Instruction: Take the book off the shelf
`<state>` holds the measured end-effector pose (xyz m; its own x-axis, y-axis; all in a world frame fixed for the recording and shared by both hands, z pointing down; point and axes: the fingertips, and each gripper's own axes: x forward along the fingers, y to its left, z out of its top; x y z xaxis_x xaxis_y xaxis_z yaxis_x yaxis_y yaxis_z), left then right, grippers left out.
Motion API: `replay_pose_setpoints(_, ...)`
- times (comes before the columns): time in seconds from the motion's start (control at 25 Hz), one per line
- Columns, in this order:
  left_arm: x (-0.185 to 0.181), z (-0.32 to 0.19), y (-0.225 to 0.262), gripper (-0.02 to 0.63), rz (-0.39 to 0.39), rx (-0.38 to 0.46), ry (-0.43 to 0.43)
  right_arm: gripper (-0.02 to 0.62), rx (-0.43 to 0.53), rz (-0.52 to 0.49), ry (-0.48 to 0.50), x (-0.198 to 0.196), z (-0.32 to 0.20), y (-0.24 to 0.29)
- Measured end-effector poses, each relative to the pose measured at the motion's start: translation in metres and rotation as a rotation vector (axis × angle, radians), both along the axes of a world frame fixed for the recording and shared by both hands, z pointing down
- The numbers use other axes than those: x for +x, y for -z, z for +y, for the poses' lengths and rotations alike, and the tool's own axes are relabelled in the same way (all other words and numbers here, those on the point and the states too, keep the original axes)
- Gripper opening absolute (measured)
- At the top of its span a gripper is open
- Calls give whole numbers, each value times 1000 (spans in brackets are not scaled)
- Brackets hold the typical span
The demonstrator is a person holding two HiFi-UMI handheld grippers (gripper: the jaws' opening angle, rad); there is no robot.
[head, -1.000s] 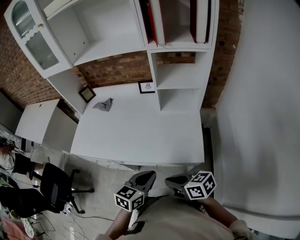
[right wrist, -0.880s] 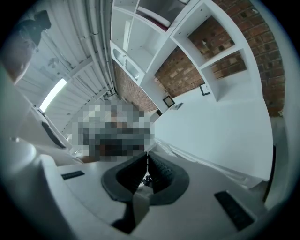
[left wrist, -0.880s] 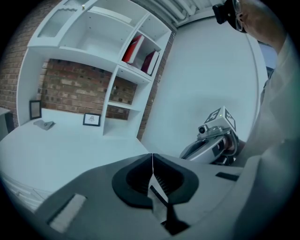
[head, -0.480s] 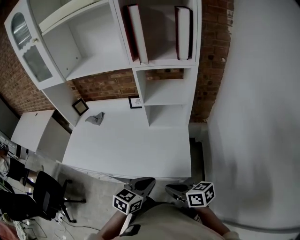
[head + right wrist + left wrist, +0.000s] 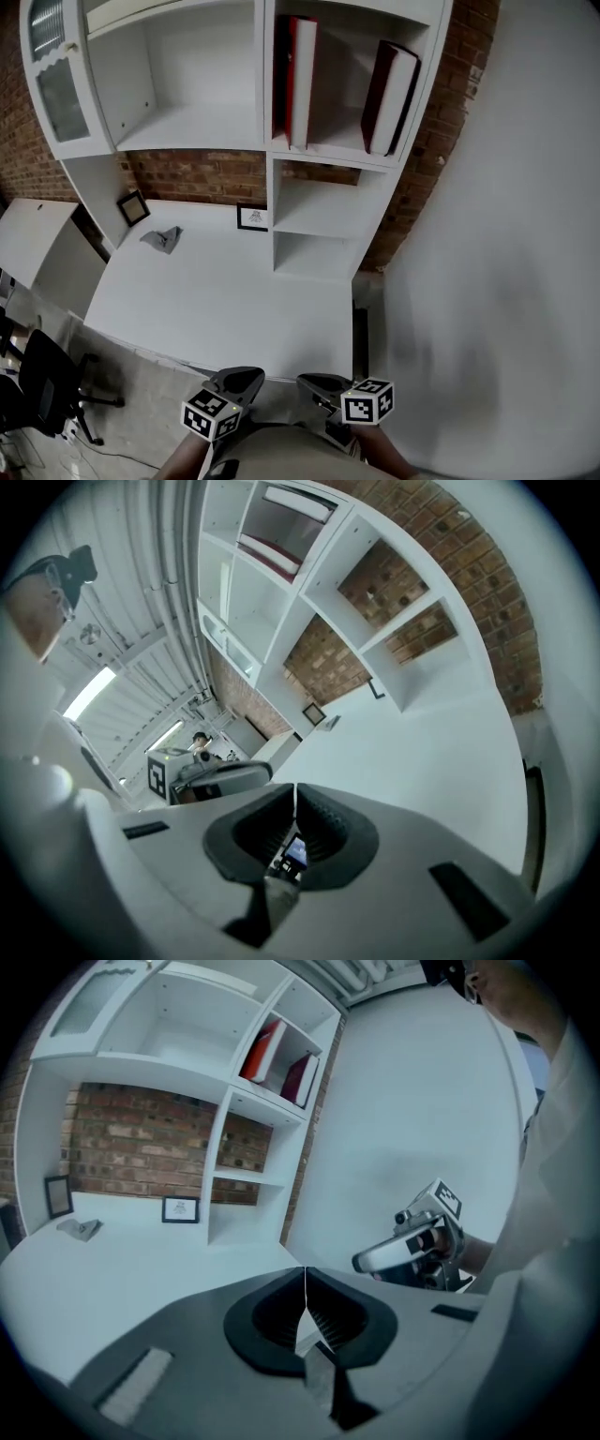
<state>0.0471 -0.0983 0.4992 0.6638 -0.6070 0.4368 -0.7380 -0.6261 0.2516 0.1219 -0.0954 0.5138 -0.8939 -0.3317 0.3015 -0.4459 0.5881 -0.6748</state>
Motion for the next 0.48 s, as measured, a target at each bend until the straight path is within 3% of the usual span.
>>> replay_pose_setpoints(0.28,-96,-40,-2,6,100,12,50,6,253,129,-234,-27,-107,71)
replay_pose_setpoints(0.48,-147,-67,-2,6,147,21,31,6,430,154,-421,-46,-163,141)
